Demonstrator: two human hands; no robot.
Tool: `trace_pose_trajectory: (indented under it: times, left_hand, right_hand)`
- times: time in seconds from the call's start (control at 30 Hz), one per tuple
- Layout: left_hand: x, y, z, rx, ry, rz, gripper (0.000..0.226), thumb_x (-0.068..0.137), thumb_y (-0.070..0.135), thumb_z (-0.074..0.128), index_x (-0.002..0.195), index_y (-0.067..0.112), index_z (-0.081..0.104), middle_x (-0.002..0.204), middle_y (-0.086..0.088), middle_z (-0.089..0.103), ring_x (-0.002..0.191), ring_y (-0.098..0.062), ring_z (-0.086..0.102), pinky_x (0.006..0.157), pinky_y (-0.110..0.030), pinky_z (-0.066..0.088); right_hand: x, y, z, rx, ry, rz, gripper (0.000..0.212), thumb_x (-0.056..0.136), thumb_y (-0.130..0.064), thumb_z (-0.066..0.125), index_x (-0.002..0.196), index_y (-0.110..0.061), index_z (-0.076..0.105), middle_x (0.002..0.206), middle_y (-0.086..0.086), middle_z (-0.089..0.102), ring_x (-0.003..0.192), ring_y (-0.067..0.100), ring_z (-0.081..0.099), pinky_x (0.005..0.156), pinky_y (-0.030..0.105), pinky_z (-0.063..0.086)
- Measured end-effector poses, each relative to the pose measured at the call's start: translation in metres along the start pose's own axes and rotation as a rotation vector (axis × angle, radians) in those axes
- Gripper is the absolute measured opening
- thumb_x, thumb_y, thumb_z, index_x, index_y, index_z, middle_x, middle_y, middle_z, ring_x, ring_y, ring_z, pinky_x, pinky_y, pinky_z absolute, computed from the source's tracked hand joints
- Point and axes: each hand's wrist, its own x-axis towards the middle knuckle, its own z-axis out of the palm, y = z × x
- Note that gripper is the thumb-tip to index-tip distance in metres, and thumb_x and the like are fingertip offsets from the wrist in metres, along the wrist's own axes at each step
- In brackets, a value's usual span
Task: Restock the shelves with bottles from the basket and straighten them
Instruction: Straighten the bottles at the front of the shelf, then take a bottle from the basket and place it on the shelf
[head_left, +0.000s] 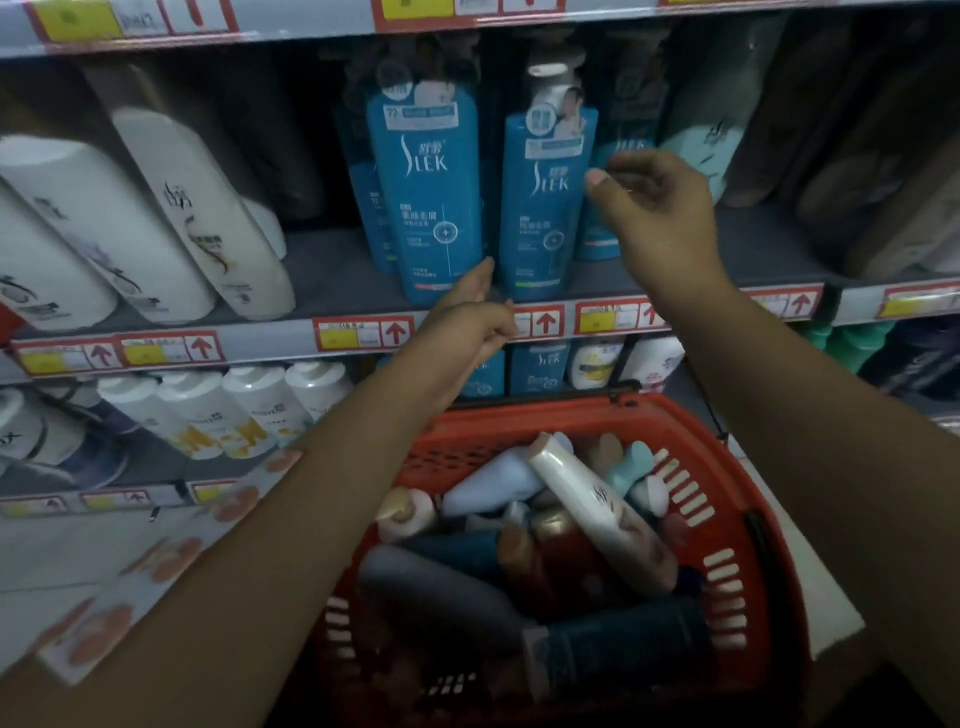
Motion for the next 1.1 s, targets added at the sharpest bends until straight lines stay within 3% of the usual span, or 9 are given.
trace_pose_trajectory:
  times: [0.13,0.23,0.33,0.43,0.57,0.73,0.83,0.97,1.1]
  left_hand:
    - [-0.023,-0.006,0.001,0.116,-0.012,0.024,0.076,0.093,-0.009,0.048,0.158,0.022,0.026,0.165,0.005,0.025,0.144,-0.015,0.037,0.113,-0.03,0.039]
    - [-0.045,-0.015,0.005,0.404,-0.022,0.022,0.076,0.091,0.002,0.056,0.157,0.026,0.03,0.162,0.004,0.031,0.142,-0.014,0.039,0.117,-0.038,0.036]
    - [-0.072,-0.023,0.015,0.731,-0.071,0.054,0.079,0.091,0.012,0.06,0.158,0.031,0.024,0.158,0.004,0.037,0.128,-0.009,0.044,0.101,-0.028,0.04]
    - [-0.089,-0.037,0.025,0.798,-0.127,0.076,0.08,0.094,0.015,0.062,0.16,0.032,0.02,0.161,0.001,0.033,0.136,-0.016,0.044,0.102,-0.027,0.038]
    - [-0.094,-0.057,0.029,0.871,-0.131,0.096,0.073,0.096,0.014,0.06,0.159,0.026,0.025,0.159,-0.002,0.038,0.138,-0.018,0.044,0.099,-0.024,0.035]
    - [-0.084,-0.079,0.037,0.927,-0.139,0.084,0.057,0.093,0.009,0.059,0.147,0.022,0.044,0.14,-0.003,0.057,0.116,-0.019,0.058,0.083,-0.025,0.044]
    - [-0.07,-0.099,0.041,1.052,-0.103,0.122,0.046,0.091,0.014,0.058,0.137,0.02,0.053,0.129,-0.004,0.064,0.114,-0.024,0.062,0.088,-0.034,0.052]
    - [-0.051,-0.122,0.045,1.233,-0.035,0.094,0.054,0.099,0.028,0.054,0.149,0.013,0.041,0.147,-0.01,0.051,0.132,-0.027,0.05,0.107,-0.038,0.043]
    - [-0.033,-0.135,0.046,1.031,0.031,-0.004,0.046,0.097,0.039,0.06,0.136,0.015,0.053,0.128,-0.006,0.063,0.113,-0.024,0.06,0.094,-0.034,0.048]
  right_hand:
    - [-0.039,-0.011,-0.022,-0.268,0.009,-0.038,0.033,0.095,-0.031,0.066,0.121,-0.011,0.065,0.114,-0.004,0.067,0.097,0.008,0.064,0.086,0.023,0.054]
    - [-0.07,-0.024,-0.038,-0.58,-0.258,0.029,0.035,0.096,-0.025,0.064,0.128,-0.011,0.064,0.116,0.001,0.066,0.102,0.015,0.062,0.091,0.028,0.049]
    - [-0.106,-0.032,-0.048,-0.8,-0.596,0.092,0.044,0.095,-0.012,0.061,0.139,-0.012,0.056,0.137,0.01,0.06,0.12,0.027,0.059,0.095,0.028,0.043]
    - [-0.136,-0.032,-0.053,-0.89,-0.835,0.142,0.051,0.095,-0.008,0.057,0.145,-0.015,0.048,0.142,0.012,0.056,0.122,0.027,0.056,0.093,0.025,0.043]
    - [-0.155,-0.023,-0.056,-0.888,-0.869,0.104,0.047,0.098,-0.02,0.057,0.144,-0.02,0.048,0.128,0.008,0.06,0.112,0.027,0.06,0.095,0.038,0.051]
    - [-0.161,0.019,-0.062,-1.007,-0.9,0.013,0.053,0.081,-0.028,0.075,0.131,-0.026,0.056,0.121,0.0,0.066,0.109,0.022,0.063,0.091,0.038,0.053]
    - [-0.171,0.034,-0.068,-0.997,-0.956,0.045,0.075,0.085,-0.03,0.075,0.15,-0.022,0.038,0.142,0.002,0.055,0.123,0.023,0.056,0.099,0.032,0.046]
    - [-0.19,0.062,-0.067,-1.021,-1.09,0.172,0.083,0.091,-0.026,0.068,0.157,-0.016,0.019,0.153,0.01,0.04,0.13,0.029,0.051,0.102,0.038,0.046]
    - [-0.197,0.084,-0.065,-1.015,-1.132,0.239,0.092,0.089,-0.03,0.071,0.158,-0.017,0.013,0.154,0.012,0.039,0.129,0.031,0.052,0.105,0.041,0.046]
